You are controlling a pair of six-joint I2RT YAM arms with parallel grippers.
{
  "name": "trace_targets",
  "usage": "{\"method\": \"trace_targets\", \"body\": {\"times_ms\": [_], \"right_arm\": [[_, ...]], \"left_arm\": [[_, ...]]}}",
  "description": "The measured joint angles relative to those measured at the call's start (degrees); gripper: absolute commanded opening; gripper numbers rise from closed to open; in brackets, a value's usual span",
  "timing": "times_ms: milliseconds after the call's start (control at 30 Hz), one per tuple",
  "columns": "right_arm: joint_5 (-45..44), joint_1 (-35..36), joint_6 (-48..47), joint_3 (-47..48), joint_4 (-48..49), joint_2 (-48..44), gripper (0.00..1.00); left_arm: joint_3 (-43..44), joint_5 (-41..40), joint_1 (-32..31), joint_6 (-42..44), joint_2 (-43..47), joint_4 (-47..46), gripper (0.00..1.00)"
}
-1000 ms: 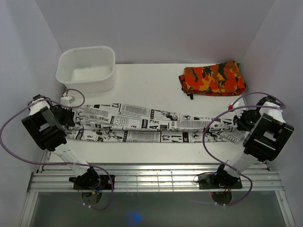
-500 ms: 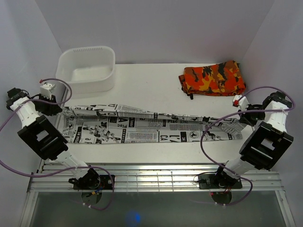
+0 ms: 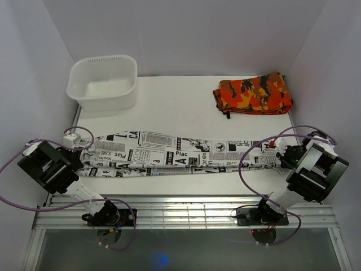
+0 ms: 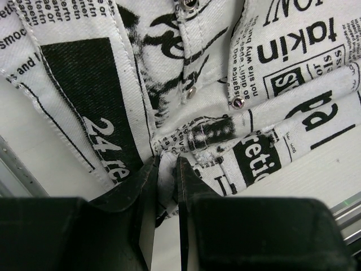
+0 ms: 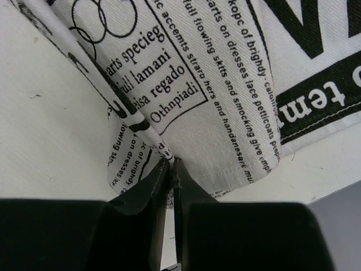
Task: Fold and stack the trousers
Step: Fold the trousers
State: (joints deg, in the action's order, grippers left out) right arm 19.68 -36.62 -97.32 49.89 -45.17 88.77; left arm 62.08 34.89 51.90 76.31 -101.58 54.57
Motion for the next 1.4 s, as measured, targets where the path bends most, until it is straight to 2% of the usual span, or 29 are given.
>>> {"method": "trace_targets", "body": {"times_ms": [67, 100, 167, 200, 233, 267, 300, 367, 433, 533, 700, 733, 867, 967, 1067, 1233, 1400], "right_arm": [[-0.04, 0.0, 0.98, 0.61, -0.04, 0.48, 0.24], [-0.28, 0.0, 1.31, 1.2, -0.07, 0.7, 0.33], [-0.46, -0.07, 2.12, 3.04, -0.09, 0.85, 0.45], [-0.42, -0.07, 2.36, 4.13, -0.28, 0.85, 0.56], [-0.37, -0.07, 2.64, 5.25, -0.57, 0.85, 0.62], [-0.42, -0.09, 2.71, 6.19, -0.87, 0.74, 0.68], [-0.35, -0.13, 2.51, 7.39, -1.2, 0.46, 0.81], [-0.46, -0.31, 2.03, 9.33, -2.56, -0.68, 0.9], [-0.22, -0.57, 1.53, 11.19, -4.37, -2.16, 0.91], [0.39, -1.09, 1.03, 14.69, -8.57, -4.39, 0.97], [0.79, -2.32, 2.01, 19.63, -12.55, -4.5, 0.95], [0.61, -2.4, 2.6, 20.87, -13.6, -3.5, 0.9], [-0.28, -3.19, 4.0, 23.43, -15.8, 0.85, 0.91], [-0.13, -4.76, 6.51, 24.13, -16.68, 3.37, 0.96], [0.59, -5.92, 13.07, 28.37, -18.32, 7.34, 0.79], [3.06, -6.12, 30.8, 27.74, -16.35, 8.79, 0.67], [3.1, -6.12, 45.09, 17.29, -11.69, 5.92, 0.71]], "left_arm": [[0.0, -0.02, 0.0, -0.31, 0.13, -0.07, 0.33], [0.0, 0.02, 0.0, -0.17, 0.2, 0.0, 0.44], [0.13, 0.33, 0.02, 0.9, 0.52, 0.74, 0.52], [0.13, 0.66, 0.13, 1.73, 0.96, 1.27, 0.65], [0.26, 0.63, 0.22, 3.28, 1.57, 1.84, 0.79], [0.57, 0.83, 0.5, 4.7, 2.05, 2.43, 0.97], [1.05, 1.05, 0.87, 6.67, 2.95, 3.54, 0.98], [2.34, 1.99, 1.31, 9.05, 5.31, 6.25, 0.98], [4.17, 3.32, 1.79, 12.15, 9.4, 9.44, 0.98], [6.75, 5.51, 1.88, 15.21, 14.62, 13.35, 0.98], [8.13, 9.57, 1.81, 15.61, 18.01, 16.24, 0.98], [7.96, 9.97, 1.81, 15.28, 17.64, 16.35, 0.98], [5.75, 10.97, 1.81, 12.52, 16.09, 15.04, 0.98], [3.67, 11.17, 1.55, 9.75, 15.3, 13.31, 0.98], [1.49, 11.3, 1.09, 6.23, 14.84, 10.62, 0.98], [-2.75, 11.37, 0.28, 1.77, 14.8, 7.39, 0.98], [-3.72, 11.45, -0.42, -0.5, 14.91, 5.73, 0.98]]}}
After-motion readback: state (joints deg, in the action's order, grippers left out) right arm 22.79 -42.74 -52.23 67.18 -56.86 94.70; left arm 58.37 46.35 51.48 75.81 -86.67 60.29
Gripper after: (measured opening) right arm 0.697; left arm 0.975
